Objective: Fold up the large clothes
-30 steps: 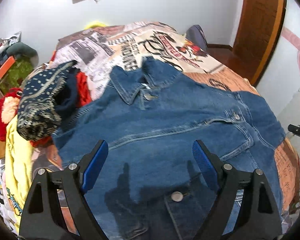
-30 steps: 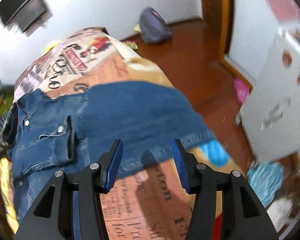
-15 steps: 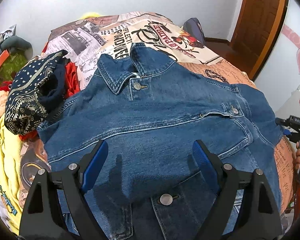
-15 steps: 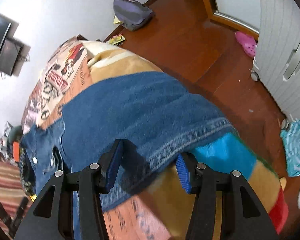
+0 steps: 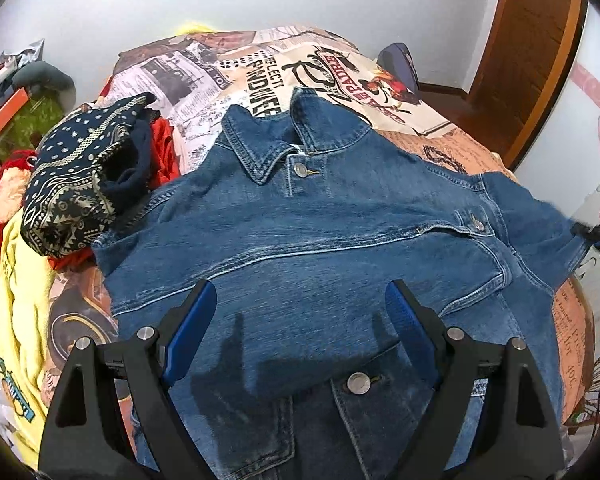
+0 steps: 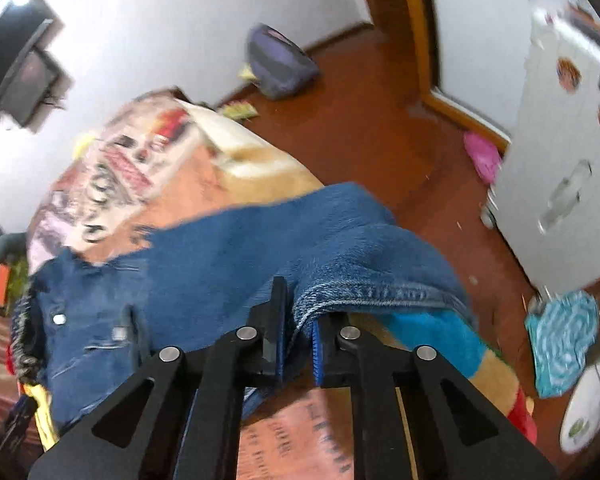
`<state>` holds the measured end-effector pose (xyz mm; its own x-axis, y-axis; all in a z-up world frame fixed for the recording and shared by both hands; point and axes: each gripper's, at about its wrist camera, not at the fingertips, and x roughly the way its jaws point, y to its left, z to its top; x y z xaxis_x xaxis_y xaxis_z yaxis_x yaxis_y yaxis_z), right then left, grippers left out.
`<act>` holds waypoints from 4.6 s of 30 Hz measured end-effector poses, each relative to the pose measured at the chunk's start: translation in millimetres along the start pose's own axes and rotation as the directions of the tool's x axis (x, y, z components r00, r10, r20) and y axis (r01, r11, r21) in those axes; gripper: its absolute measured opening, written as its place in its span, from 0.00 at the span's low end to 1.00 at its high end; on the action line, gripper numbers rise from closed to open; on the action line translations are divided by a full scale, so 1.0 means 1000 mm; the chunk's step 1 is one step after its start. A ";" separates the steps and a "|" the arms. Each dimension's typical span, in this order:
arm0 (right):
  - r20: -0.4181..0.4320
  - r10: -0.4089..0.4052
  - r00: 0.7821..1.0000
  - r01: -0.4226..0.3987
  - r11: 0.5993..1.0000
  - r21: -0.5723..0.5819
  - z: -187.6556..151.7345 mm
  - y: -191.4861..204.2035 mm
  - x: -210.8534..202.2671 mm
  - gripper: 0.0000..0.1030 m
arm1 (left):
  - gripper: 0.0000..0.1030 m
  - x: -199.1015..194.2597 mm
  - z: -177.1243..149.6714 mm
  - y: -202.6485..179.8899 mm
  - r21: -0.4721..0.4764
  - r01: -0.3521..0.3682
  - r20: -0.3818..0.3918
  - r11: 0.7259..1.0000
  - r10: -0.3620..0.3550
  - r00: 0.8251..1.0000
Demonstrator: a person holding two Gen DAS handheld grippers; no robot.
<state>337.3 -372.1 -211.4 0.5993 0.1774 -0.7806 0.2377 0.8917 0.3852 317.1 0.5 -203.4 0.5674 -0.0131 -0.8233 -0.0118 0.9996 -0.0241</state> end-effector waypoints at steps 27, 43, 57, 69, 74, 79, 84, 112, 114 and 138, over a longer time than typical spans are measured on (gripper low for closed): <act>-0.271 0.096 0.958 -0.208 0.880 -0.426 -0.108 0.178 0.032 0.11 | 0.84 -0.041 -0.020 0.015 0.026 -0.012 0.062 1.000 0.010 0.998; -0.201 0.117 0.973 -0.161 0.963 -0.218 -0.076 0.102 -0.009 0.40 | 0.84 -0.034 -0.016 -0.004 0.059 0.000 0.050 0.998 -0.003 0.999; -0.213 0.140 0.967 -0.103 0.979 0.177 -0.051 0.012 0.038 0.40 | 0.84 -0.018 -0.018 -0.022 0.091 0.003 0.008 0.996 -0.004 1.000; -0.135 0.094 0.986 -0.074 0.987 0.145 -0.029 0.025 0.053 0.06 | 0.84 -0.020 -0.019 -0.008 0.063 -0.015 0.010 0.998 0.014 1.000; -0.027 0.114 0.993 -0.114 0.993 0.011 -0.012 0.062 0.016 0.05 | 0.84 -0.023 -0.019 0.005 0.040 -0.025 0.015 0.999 0.024 1.000; 0.037 0.210 0.977 -0.204 0.971 -0.126 0.001 0.122 -0.023 0.05 | 0.84 -0.035 -0.022 0.021 0.007 -0.024 0.041 1.000 0.024 0.999; 0.017 0.324 0.946 -0.309 0.915 -0.261 -0.007 0.197 -0.046 0.05 | 0.84 -0.050 -0.025 0.040 -0.028 -0.033 0.072 0.999 0.035 0.997; -0.520 0.137 0.843 -0.472 0.652 -0.594 -0.188 0.318 0.015 0.13 | 0.84 -0.067 -0.077 0.137 -0.226 -0.080 0.029 0.971 0.088 0.996; -0.468 0.131 0.874 -0.433 0.649 -0.626 -0.178 0.304 0.005 0.16 | 0.84 -0.060 -0.074 0.129 -0.218 -0.051 0.020 0.975 0.056 0.998; -0.250 -0.027 0.968 -0.065 0.933 -0.354 -0.096 0.101 0.010 0.34 | 0.71 0.024 -0.078 0.146 -0.632 0.300 -0.011 0.714 -0.395 0.919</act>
<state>294.3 -240.3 -227.8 0.3822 0.2518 -0.8891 -0.0877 0.9677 0.2363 264.8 144.1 -270.9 0.5172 -0.4074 -0.7527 -0.3585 0.6955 -0.6228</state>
